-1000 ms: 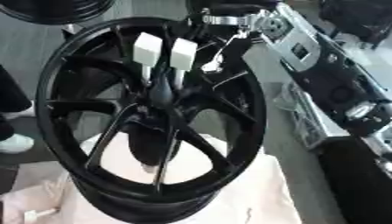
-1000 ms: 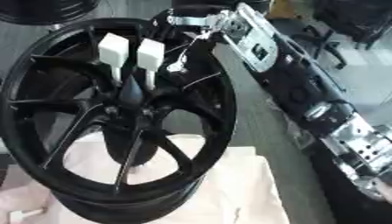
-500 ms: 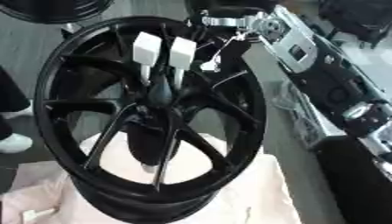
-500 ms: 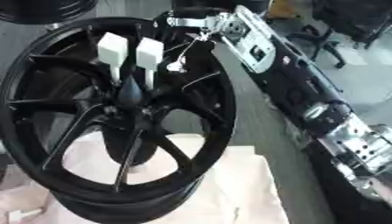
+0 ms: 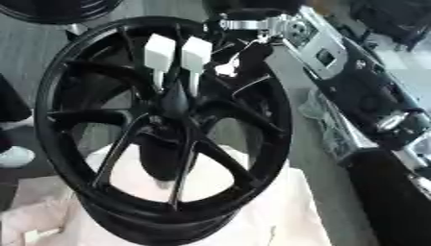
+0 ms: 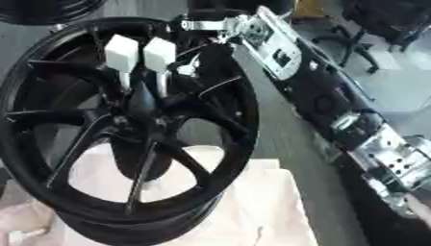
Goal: Pull the pin out of the wheel hub.
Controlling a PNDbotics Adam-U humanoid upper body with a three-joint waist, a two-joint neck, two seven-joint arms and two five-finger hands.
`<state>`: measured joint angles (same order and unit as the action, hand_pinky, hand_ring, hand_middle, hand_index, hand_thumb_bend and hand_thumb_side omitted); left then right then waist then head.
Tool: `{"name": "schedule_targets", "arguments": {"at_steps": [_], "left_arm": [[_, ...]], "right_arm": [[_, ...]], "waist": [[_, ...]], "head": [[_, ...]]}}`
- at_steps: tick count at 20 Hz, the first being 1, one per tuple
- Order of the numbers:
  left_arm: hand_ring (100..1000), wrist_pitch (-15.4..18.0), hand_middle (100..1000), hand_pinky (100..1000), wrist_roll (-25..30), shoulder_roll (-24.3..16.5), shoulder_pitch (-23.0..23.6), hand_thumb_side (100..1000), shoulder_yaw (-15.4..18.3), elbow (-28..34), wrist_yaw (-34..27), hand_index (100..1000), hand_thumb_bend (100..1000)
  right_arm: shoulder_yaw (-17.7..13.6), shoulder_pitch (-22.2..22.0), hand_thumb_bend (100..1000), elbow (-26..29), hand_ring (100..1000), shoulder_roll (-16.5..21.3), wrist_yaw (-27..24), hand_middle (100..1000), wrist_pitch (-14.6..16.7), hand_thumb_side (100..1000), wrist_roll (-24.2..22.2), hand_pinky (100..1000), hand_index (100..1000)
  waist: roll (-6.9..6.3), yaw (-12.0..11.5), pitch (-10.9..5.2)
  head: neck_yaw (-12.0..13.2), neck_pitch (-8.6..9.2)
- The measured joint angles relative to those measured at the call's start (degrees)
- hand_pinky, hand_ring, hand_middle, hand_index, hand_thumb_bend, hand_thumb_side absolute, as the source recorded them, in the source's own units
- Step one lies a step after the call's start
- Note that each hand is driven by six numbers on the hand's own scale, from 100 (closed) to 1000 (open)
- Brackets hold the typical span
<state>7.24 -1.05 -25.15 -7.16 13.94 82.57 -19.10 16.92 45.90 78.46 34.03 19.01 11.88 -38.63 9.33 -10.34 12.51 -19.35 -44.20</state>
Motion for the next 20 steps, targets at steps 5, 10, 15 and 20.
{"name": "schedule_targets", "arguments": {"at_steps": [5, 10, 15, 20], "left_arm": [[735, -0.01, 690, 841, 0.01, 0.00, 0.01, 886, 0.00, -0.02, 0.07, 819, 162], [735, -0.09, 689, 842, 0.09, 0.01, 0.01, 885, -0.01, -0.15, 0.19, 820, 160], [735, -0.09, 689, 843, 0.09, 0.02, 0.01, 884, -0.01, -0.30, 0.24, 820, 159], [734, -0.08, 687, 843, 0.09, 0.02, 0.01, 885, -0.01, -0.31, 0.25, 820, 157]], "right_arm": [[-0.05, -0.04, 270, 0.41, 802, 0.00, -0.68, 816, 0.06, 284, -1.15, 780, 920], [0.06, -0.04, 236, 1.56, 800, 0.02, -2.60, 816, -0.12, 270, -3.20, 776, 924], [0.06, -0.04, 214, 2.31, 798, 0.04, -4.25, 815, -0.83, 289, -4.39, 771, 926], [0.06, -0.02, 196, 2.76, 795, 0.06, -5.57, 805, -1.45, 272, -5.02, 766, 921]], "waist": [[0.00, 0.05, 0.01], [0.00, 0.08, 0.01], [-0.01, 0.01, 0.01], [-0.01, -0.29, 0.01]], "head": [[-0.02, 0.00], [-0.14, 0.00], [-0.37, 0.00], [-0.49, 0.00]]}}
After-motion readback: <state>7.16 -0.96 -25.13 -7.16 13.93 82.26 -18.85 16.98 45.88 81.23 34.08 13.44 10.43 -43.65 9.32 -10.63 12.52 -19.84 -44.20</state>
